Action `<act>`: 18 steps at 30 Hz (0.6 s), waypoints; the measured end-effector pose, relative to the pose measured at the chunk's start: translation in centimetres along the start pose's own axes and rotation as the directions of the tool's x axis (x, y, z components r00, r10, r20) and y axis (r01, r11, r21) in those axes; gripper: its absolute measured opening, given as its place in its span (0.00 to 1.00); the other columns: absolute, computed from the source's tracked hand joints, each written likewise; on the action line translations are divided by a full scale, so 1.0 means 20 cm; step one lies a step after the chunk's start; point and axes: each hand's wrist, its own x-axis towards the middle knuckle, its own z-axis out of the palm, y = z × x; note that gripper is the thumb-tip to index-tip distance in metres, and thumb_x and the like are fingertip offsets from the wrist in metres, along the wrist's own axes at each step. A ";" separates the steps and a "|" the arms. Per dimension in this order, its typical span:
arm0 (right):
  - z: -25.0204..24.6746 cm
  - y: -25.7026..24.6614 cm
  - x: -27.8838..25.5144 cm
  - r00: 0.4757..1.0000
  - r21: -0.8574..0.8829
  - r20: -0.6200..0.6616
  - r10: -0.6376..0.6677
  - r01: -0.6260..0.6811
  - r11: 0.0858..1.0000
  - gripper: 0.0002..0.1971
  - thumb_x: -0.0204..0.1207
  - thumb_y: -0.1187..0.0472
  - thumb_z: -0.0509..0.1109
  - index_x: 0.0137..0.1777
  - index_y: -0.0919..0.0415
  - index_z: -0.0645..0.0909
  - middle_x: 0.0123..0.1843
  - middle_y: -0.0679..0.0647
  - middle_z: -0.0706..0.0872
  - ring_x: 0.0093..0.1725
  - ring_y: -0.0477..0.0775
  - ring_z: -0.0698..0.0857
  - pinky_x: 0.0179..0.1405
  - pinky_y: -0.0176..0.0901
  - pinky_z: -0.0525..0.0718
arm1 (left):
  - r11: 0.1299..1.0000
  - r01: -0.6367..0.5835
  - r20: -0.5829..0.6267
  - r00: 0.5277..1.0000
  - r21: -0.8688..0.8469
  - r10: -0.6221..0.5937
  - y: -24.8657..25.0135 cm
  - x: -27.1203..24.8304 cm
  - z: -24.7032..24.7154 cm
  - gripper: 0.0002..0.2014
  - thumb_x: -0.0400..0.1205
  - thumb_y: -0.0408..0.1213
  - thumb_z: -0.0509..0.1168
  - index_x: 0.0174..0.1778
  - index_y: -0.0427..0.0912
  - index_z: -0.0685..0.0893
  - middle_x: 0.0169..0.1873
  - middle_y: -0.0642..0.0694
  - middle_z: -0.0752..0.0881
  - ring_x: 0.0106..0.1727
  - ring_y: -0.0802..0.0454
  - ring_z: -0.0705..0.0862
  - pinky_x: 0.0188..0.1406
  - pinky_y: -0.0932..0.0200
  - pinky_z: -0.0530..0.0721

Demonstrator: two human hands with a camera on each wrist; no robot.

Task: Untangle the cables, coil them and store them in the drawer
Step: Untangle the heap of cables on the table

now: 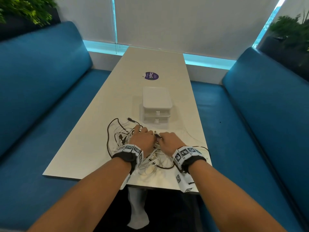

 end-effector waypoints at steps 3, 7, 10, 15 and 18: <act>0.02 -0.02 0.02 0.999 0.041 0.016 0.044 -0.045 0.998 0.15 0.87 0.56 0.56 0.52 0.65 0.81 0.51 0.64 0.87 0.52 0.65 0.84 0.45 0.49 0.78 | 0.999 0.016 -0.026 1.000 -0.034 -0.017 0.00 -0.01 0.02 0.13 0.83 0.41 0.58 0.61 0.52 0.83 0.55 0.52 0.83 0.65 0.44 0.75 0.74 0.36 0.58; 0.01 0.04 0.03 0.995 0.059 0.041 0.087 -0.089 0.994 0.13 0.86 0.55 0.61 0.54 0.62 0.84 0.52 0.63 0.88 0.53 0.65 0.85 0.50 0.52 0.83 | 0.999 -0.017 -0.033 0.999 -0.037 0.015 -0.01 -0.02 0.03 0.13 0.85 0.42 0.57 0.61 0.51 0.84 0.56 0.51 0.84 0.66 0.44 0.75 0.74 0.36 0.57; -0.03 0.12 0.03 0.984 0.057 0.018 0.180 -0.180 0.982 0.10 0.84 0.56 0.63 0.55 0.57 0.85 0.52 0.61 0.87 0.53 0.64 0.85 0.50 0.51 0.82 | 0.999 -0.015 -0.047 0.999 -0.040 0.013 -0.01 -0.01 0.03 0.16 0.88 0.45 0.53 0.59 0.51 0.86 0.57 0.51 0.85 0.65 0.45 0.76 0.74 0.37 0.59; -0.13 0.35 -0.04 0.921 -0.067 -0.071 0.384 -0.388 0.919 0.13 0.85 0.55 0.59 0.58 0.59 0.82 0.49 0.59 0.84 0.47 0.62 0.84 0.45 0.50 0.82 | 0.998 0.009 -0.083 0.996 -0.064 -0.014 -0.06 -0.02 0.07 0.17 0.88 0.46 0.52 0.58 0.54 0.87 0.57 0.54 0.85 0.66 0.48 0.76 0.75 0.37 0.58; -0.13 0.35 -0.05 0.918 -0.128 -0.088 0.387 -0.396 0.909 0.12 0.85 0.59 0.58 0.57 0.60 0.82 0.50 0.58 0.84 0.47 0.62 0.85 0.44 0.49 0.82 | 0.999 0.012 -0.076 0.997 -0.053 -0.016 -0.03 -0.02 0.07 0.13 0.86 0.42 0.57 0.57 0.55 0.86 0.57 0.53 0.84 0.67 0.47 0.75 0.76 0.36 0.57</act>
